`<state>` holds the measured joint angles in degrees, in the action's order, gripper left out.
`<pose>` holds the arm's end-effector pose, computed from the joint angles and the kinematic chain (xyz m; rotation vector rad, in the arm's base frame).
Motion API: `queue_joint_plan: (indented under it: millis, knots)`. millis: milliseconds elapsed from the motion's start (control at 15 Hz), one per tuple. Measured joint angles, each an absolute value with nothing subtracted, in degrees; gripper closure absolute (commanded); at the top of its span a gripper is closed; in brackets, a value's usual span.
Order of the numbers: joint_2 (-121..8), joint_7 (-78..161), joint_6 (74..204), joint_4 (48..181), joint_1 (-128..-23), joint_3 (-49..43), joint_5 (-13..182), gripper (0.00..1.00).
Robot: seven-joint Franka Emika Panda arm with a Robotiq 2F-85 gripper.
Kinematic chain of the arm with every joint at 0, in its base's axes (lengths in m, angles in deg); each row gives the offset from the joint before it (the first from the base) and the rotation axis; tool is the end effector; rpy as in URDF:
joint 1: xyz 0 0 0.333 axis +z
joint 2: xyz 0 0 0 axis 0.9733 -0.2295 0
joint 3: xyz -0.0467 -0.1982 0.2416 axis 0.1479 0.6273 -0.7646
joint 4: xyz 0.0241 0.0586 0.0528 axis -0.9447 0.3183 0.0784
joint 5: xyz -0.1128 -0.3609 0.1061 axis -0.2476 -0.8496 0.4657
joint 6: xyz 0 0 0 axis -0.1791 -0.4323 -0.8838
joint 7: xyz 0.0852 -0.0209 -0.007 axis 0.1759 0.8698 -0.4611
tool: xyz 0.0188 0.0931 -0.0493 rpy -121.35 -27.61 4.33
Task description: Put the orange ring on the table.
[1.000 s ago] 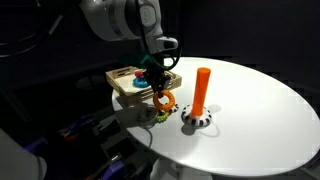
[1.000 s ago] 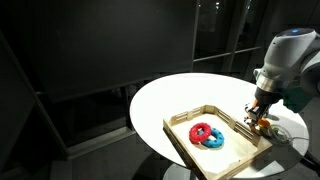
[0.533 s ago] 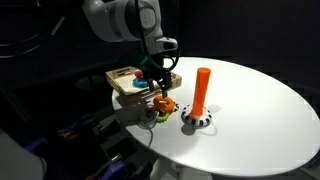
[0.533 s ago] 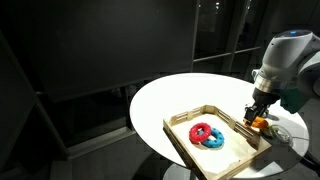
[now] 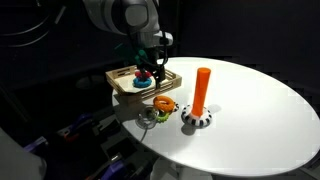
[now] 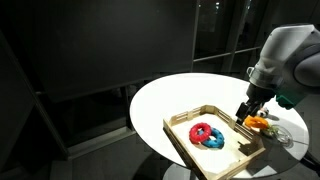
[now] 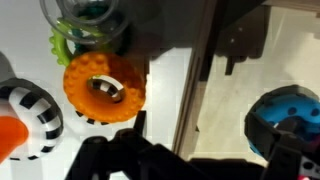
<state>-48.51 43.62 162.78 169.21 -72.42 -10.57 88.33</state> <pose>0.4521 0.0632 0.2171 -3.1209 -0.0112 -0.0829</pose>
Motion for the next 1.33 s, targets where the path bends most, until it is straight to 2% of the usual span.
queue_joint_plan:
  millis: [467,933,1333]
  knots:
    - [-41.69,32.16,152.37,167.40,-72.46,-13.24,101.07,0.00]
    - [-32.43,30.51,134.26,164.25,-72.46,-11.81,101.52,0.00]
    - [-26.23,30.67,126.15,161.40,-72.46,-11.29,99.29,0.00]
